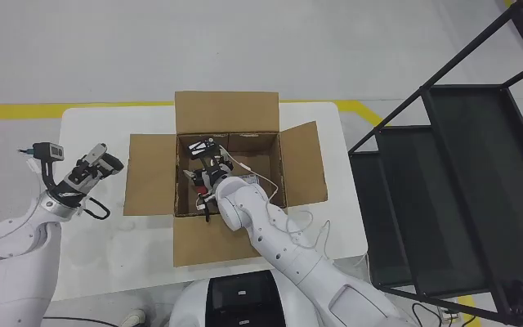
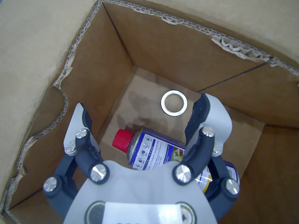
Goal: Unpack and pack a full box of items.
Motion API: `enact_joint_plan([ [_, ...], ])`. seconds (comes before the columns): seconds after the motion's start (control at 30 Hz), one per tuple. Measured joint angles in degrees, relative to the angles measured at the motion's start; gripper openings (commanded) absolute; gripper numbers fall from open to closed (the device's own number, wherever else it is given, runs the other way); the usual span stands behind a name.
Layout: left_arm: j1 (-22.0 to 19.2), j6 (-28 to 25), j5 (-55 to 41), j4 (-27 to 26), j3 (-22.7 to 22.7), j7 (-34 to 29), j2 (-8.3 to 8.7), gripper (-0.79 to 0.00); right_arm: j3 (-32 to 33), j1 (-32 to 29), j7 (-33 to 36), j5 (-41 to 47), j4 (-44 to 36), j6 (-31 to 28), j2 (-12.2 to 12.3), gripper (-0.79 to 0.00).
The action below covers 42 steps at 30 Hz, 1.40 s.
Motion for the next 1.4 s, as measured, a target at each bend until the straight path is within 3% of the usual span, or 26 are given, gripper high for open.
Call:
enact_joint_plan([
  [0.2, 0.22, 3.27, -14.86, -1.69, 1.33, -3.7, -0.57, 0.0, 0.0, 0.0, 0.0, 0.0, 0.0, 0.0, 0.0, 0.0],
  [0.37, 0.22, 3.1, -11.24, -1.65, 1.28, -3.27, -0.56, 0.0, 0.0, 0.0, 0.0, 0.0, 0.0, 0.0, 0.0, 0.0],
  [1.4, 0.22, 3.1, -11.25, -1.65, 1.28, -3.28, -0.56, 0.0, 1.51, -2.14, -0.64, 0.01, -1.49, -0.7, 0.55, 0.0],
])
